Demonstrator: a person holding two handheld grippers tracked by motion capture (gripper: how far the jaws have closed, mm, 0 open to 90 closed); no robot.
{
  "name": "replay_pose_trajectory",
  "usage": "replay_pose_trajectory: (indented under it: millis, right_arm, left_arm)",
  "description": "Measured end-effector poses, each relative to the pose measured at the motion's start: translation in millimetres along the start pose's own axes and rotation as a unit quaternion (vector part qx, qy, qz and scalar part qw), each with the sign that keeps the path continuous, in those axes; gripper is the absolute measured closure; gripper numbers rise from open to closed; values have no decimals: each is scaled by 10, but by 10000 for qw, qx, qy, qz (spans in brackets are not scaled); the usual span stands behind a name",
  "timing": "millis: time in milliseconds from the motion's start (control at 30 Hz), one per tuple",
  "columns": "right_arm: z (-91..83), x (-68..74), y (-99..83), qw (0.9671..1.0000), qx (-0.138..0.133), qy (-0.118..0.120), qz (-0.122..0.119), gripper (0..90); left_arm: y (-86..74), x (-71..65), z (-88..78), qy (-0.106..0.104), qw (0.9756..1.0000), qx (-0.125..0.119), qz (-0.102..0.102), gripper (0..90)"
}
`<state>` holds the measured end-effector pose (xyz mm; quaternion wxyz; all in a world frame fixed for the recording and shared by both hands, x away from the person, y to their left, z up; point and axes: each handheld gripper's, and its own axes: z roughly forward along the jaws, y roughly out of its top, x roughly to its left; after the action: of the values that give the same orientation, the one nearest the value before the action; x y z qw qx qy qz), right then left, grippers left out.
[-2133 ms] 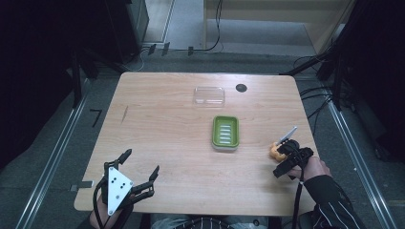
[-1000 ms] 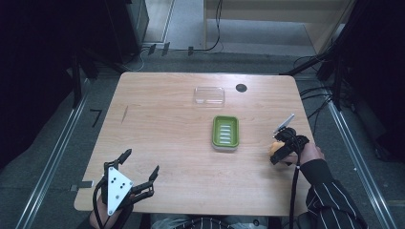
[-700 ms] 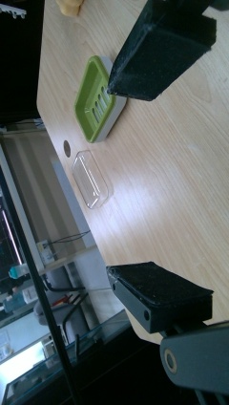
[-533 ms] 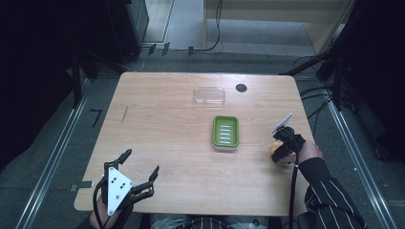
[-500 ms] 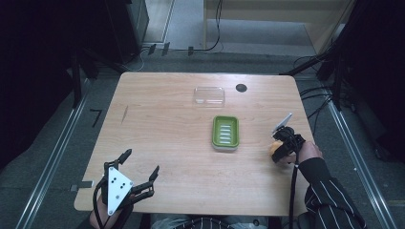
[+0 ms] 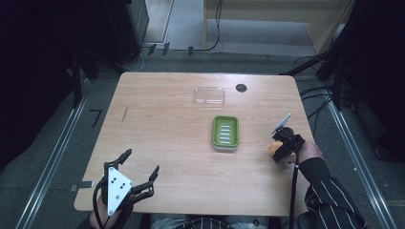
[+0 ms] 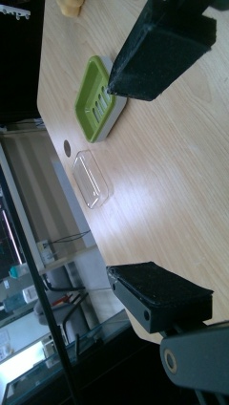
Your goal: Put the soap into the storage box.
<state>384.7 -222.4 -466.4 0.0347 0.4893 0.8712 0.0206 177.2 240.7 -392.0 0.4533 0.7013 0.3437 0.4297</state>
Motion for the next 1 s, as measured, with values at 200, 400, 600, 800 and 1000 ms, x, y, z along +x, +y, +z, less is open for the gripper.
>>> replay_pose_trajectory:
  millis: [200,400,600,800,1000]
  right_arm:
    - [-119,-8,13,10000,-24,13,-47,401]
    - [-281,11,48,9998,-118,-49,-124,401]
    - [-367,33,89,9995,-175,-127,-220,401]
    - [-425,63,162,9992,-184,-190,-314,401]
    - [-470,79,234,9988,-197,-236,-381,401]
  left_arm:
    - [-1,0,1,4,10000,3,0,135]
    - [0,-4,4,3,10000,2,-7,135]
    - [0,-2,3,7,10000,10,2,135]
    - [-1,-1,2,11,10000,6,-3,135]
    - [-2,-1,-2,14,10000,10,-1,135]
